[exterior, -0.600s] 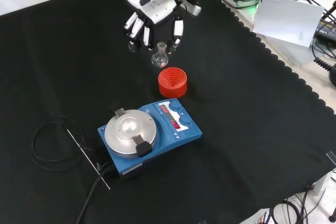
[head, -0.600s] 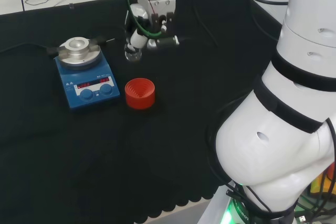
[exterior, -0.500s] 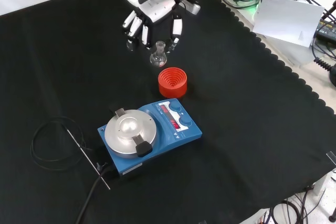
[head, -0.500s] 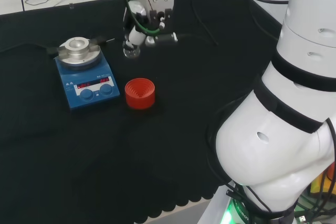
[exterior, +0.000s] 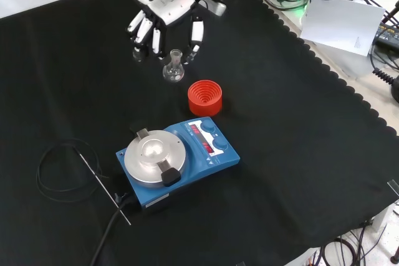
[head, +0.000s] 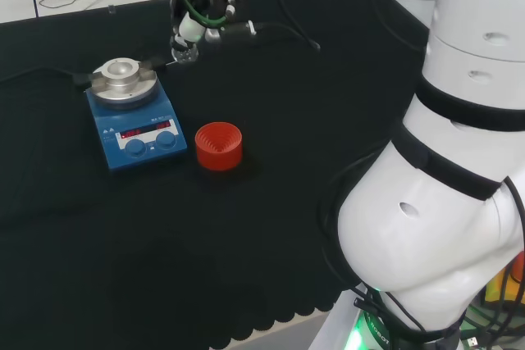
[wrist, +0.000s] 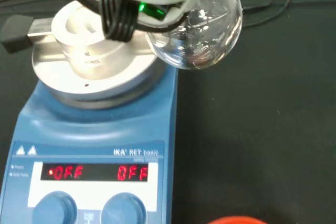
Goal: Place the round-bottom flask on the heater.
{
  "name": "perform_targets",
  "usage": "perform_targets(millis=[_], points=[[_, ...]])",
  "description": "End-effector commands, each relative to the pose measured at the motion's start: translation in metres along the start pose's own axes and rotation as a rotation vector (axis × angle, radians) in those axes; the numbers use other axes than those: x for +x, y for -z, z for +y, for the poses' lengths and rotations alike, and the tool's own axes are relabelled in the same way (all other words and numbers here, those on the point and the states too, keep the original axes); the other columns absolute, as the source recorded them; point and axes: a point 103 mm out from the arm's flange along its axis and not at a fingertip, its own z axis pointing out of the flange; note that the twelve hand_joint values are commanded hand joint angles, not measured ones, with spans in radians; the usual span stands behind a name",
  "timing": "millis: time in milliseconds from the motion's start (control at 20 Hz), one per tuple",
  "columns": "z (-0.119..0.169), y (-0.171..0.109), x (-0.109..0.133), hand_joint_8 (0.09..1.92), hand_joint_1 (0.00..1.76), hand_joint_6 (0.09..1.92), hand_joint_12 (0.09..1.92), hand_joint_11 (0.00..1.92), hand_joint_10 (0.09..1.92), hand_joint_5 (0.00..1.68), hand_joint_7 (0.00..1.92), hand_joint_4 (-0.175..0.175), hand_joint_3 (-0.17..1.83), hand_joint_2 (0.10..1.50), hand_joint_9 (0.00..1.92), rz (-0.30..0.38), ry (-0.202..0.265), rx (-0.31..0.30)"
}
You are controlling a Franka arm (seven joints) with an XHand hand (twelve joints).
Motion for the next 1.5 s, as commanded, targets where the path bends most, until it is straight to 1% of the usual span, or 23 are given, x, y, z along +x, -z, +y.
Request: perform_targets(millis=[50, 450, 750, 1100, 1350, 1500], points=[[0.042, -0.003, 0.029, 0.66, 1.11, 0.87, 1.36, 0.3, 0.58, 1.18, 0.41, 0.134, 0.74, 0.66, 0.65, -0.016, 0.064, 0.054], [0.078, -0.009, 0.055, 0.66, 1.11, 0.87, 1.36, 0.29, 0.58, 1.18, 0.41, 0.137, 0.74, 0.66, 0.65, -0.034, 0.127, 0.088], [0.096, -0.019, 0.074, 0.66, 1.11, 0.87, 1.36, 0.29, 0.58, 1.18, 0.41, 0.138, 0.74, 0.66, 0.65, -0.041, 0.171, 0.106], [0.113, -0.026, 0.087, 0.66, 1.11, 0.88, 1.36, 0.29, 0.58, 1.18, 0.4, 0.139, 0.74, 0.66, 0.65, -0.037, 0.199, 0.12], [0.122, -0.029, 0.088, 0.66, 1.11, 0.88, 1.36, 0.29, 0.58, 1.18, 0.4, 0.139, 0.74, 0.66, 0.65, -0.036, 0.204, 0.125], [0.133, -0.03, 0.091, 0.66, 1.11, 0.88, 1.36, 0.29, 0.58, 1.18, 0.4, 0.139, 0.74, 0.66, 0.65, -0.041, 0.21, 0.134]])
